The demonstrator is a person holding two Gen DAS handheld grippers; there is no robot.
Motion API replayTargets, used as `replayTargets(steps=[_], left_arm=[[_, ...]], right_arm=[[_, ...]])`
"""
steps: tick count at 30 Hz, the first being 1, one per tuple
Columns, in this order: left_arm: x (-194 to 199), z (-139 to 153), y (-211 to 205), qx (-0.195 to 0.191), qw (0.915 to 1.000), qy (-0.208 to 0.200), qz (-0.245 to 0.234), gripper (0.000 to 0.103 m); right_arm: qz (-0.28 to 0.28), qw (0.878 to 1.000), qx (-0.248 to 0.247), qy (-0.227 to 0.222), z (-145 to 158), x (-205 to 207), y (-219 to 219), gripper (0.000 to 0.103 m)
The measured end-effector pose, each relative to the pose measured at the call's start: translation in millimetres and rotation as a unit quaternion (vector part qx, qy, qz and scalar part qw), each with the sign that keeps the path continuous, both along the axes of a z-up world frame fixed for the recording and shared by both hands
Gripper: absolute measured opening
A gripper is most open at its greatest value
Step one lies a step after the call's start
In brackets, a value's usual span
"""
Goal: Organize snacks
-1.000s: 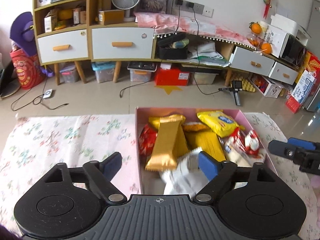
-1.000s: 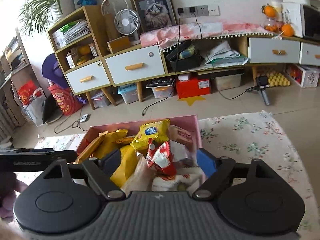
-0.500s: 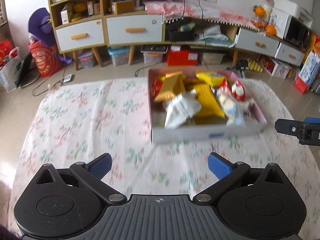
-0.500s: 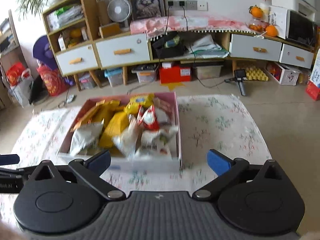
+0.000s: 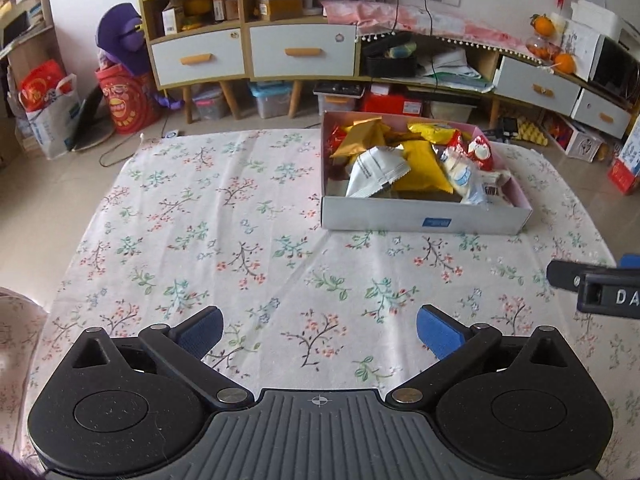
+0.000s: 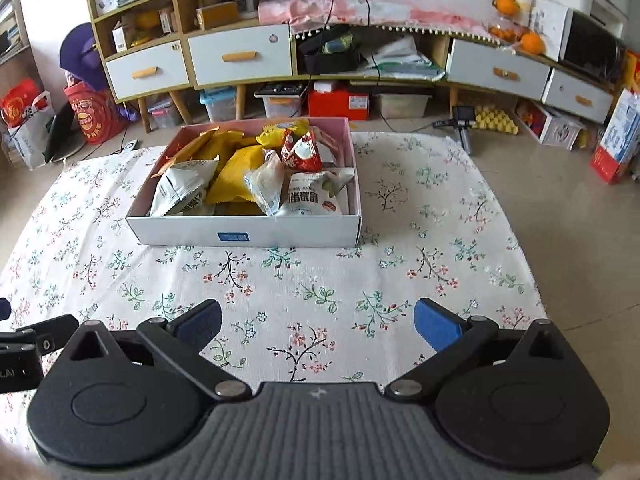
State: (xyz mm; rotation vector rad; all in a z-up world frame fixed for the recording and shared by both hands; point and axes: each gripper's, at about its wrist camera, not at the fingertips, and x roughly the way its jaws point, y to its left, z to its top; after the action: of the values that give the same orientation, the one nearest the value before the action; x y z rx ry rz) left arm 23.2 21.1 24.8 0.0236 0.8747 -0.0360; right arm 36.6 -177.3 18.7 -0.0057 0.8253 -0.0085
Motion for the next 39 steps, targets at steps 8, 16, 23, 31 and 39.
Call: replayTargets(steps=[8,16,23,31,39], left_arm=[[-1.2,-0.1,2.7,-0.003,0.9999,0.005,0.01,0.103],[-1.9,1.0,5.9,-0.004,0.9997,0.003,0.022,0.103],[-2.5,2.6,5.9,-0.008,0.9996,0.002,0.025,0.103],[-1.8,3.2,5.8,-0.008,0.9996,0.001,0.026,0.103],[-1.1,2.4,5.1,-0.005,0.9996,0.0,0.028,0.103]], right_arm=[[0.013,1.0,-0.012,-0.015,1.2,-6.6,12.0,0.103],[0.023,0.999,-0.018,-0.015,0.1,-9.5,19.7,0.103],[0.028,0.999,-0.027,-0.009,-3.6,-11.0,23.8,0.103],[0.034,0.999,-0.03,-0.01,-3.3,-12.8,29.4,0.103],[0.037,0.999,-0.034,-0.009,-4.0,-13.0,31.2,0.103]])
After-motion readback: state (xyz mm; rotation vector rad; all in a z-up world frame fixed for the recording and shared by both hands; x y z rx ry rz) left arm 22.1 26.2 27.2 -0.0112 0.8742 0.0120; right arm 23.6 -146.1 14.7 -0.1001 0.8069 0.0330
